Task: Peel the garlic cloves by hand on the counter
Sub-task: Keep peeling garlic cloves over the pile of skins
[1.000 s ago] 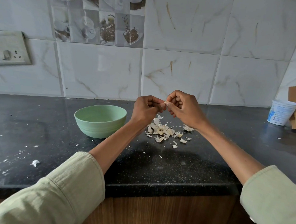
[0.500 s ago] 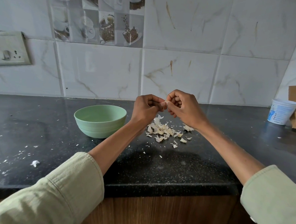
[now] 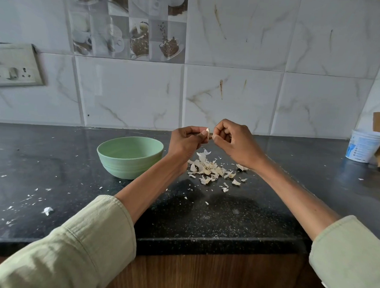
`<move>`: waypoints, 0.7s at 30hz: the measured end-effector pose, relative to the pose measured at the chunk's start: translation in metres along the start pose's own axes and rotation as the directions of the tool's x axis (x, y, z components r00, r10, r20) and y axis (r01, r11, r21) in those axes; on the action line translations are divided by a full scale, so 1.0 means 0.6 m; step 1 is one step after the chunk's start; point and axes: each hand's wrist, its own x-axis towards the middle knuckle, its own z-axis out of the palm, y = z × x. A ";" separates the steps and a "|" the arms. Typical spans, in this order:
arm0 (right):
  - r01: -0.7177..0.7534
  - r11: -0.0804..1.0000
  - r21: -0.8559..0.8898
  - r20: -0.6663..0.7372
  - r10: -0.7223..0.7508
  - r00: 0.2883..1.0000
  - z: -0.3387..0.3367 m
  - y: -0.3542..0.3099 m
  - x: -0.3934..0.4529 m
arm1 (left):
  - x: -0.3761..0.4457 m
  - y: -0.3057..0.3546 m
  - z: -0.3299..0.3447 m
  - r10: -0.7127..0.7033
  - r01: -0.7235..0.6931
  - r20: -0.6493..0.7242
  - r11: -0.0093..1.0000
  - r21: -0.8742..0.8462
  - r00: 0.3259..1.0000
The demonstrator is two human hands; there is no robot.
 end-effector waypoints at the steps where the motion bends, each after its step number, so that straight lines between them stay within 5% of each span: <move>1: -0.005 1.000 0.002 -0.006 0.005 1.000 -0.002 0.002 -0.001 | 0.000 0.000 0.002 0.000 0.000 0.004 1.000 0.015 1.000; 21: 0.083 0.991 -0.109 -0.066 -0.091 0.994 -0.012 0.001 0.000 | -0.001 0.001 -0.001 0.134 -0.147 0.075 0.963 0.227 0.988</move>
